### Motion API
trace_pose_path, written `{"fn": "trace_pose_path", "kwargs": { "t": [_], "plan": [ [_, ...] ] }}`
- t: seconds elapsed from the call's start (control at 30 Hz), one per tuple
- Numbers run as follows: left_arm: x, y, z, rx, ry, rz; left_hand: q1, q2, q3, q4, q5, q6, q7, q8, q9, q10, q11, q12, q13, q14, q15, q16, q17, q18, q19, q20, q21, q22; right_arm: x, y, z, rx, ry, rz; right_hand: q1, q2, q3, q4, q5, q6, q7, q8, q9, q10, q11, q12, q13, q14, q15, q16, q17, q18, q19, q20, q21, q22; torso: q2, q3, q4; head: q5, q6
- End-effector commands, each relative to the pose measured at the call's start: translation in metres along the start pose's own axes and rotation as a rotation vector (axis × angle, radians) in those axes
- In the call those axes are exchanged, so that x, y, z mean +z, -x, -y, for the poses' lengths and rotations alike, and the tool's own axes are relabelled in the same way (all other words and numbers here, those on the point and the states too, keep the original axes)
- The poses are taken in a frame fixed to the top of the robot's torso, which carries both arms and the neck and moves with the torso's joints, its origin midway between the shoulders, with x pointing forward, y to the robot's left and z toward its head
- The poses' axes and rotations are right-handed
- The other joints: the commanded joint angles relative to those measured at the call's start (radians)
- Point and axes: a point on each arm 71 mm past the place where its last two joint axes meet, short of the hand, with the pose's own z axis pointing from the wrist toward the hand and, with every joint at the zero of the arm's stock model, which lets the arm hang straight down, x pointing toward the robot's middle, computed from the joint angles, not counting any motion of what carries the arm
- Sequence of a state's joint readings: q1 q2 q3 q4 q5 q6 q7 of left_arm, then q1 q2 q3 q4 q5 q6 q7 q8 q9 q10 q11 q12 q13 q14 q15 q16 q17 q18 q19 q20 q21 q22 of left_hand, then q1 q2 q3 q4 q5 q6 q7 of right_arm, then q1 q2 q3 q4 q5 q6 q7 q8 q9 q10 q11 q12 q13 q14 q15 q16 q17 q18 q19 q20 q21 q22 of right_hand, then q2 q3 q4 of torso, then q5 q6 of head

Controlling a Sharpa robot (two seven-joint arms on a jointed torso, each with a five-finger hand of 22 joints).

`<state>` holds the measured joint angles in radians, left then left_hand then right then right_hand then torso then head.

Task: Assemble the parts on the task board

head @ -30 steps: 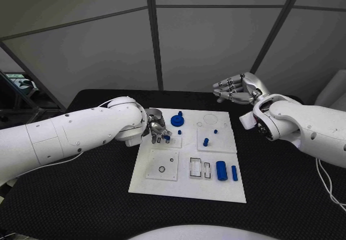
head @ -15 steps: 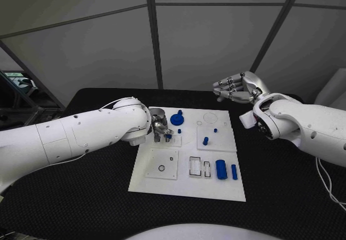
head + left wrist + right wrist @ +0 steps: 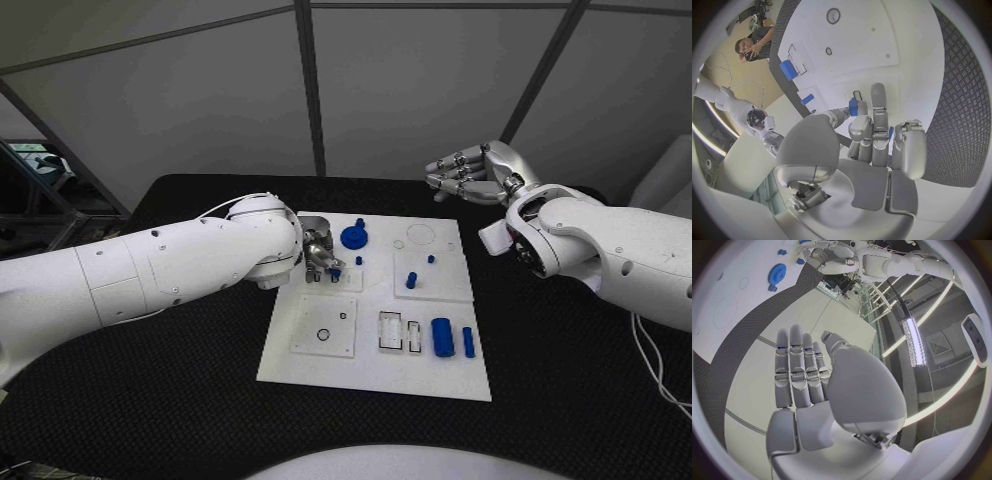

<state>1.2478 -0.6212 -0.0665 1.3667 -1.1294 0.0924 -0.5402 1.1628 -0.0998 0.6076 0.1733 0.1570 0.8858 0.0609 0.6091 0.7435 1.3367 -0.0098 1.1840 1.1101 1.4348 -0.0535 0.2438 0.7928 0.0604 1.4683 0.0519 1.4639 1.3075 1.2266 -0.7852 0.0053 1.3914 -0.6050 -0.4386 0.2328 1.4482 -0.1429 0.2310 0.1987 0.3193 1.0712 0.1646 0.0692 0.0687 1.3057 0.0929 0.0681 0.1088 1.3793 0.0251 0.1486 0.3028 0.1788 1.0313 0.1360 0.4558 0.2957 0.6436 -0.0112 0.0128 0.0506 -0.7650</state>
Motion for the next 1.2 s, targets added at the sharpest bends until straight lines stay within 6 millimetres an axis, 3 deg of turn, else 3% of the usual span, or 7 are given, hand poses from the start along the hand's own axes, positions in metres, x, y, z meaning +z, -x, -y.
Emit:
{"fn": "trace_pose_path", "kwargs": {
  "t": [0.03, 1.2],
  "plan": [
    [-0.0002, -0.0005, -0.0008, 0.042, 0.014, -0.013, -0.002, 0.003, 0.126, -0.121, 0.003, -0.009, 0.0, 0.005, 0.001, 0.001, 0.001, 0.001, -0.001, 0.008, -0.002, -0.004, 0.001, -0.025, 0.038, -0.002, 0.003, 0.105, 0.0007, -0.0005, -0.0017, 0.0, 0.009, -0.009, -0.009, -0.003, -0.005, 0.002, 0.002, -0.005, 0.004, -0.003, -0.001, -0.008, -0.001, -0.005, -0.002, 0.002, 0.008, -0.002, -0.002, 0.002, 0.001, 0.009, -0.003, -0.001, -0.001, -0.0001, 0.0008, 0.001, -0.001],
    [-0.0013, -0.0087, -0.0037, 0.074, 0.018, -0.059, -0.017, -0.004, 0.137, -0.137, 0.012, -0.011, -0.002, 0.015, 0.013, 0.0, -0.001, 0.002, -0.004, 0.009, -0.002, -0.007, 0.004, -0.026, 0.04, -0.002, 0.006, 0.11, 0.0018, -0.0013, -0.0009, 0.001, 0.007, -0.017, -0.018, -0.001, -0.007, 0.006, 0.004, -0.006, 0.004, -0.003, -0.001, -0.01, 0.0, -0.005, -0.004, 0.003, 0.009, -0.007, -0.002, 0.002, 0.001, 0.01, -0.008, -0.004, -0.001, 0.0004, 0.0005, 0.005, -0.001]
  ]
}}
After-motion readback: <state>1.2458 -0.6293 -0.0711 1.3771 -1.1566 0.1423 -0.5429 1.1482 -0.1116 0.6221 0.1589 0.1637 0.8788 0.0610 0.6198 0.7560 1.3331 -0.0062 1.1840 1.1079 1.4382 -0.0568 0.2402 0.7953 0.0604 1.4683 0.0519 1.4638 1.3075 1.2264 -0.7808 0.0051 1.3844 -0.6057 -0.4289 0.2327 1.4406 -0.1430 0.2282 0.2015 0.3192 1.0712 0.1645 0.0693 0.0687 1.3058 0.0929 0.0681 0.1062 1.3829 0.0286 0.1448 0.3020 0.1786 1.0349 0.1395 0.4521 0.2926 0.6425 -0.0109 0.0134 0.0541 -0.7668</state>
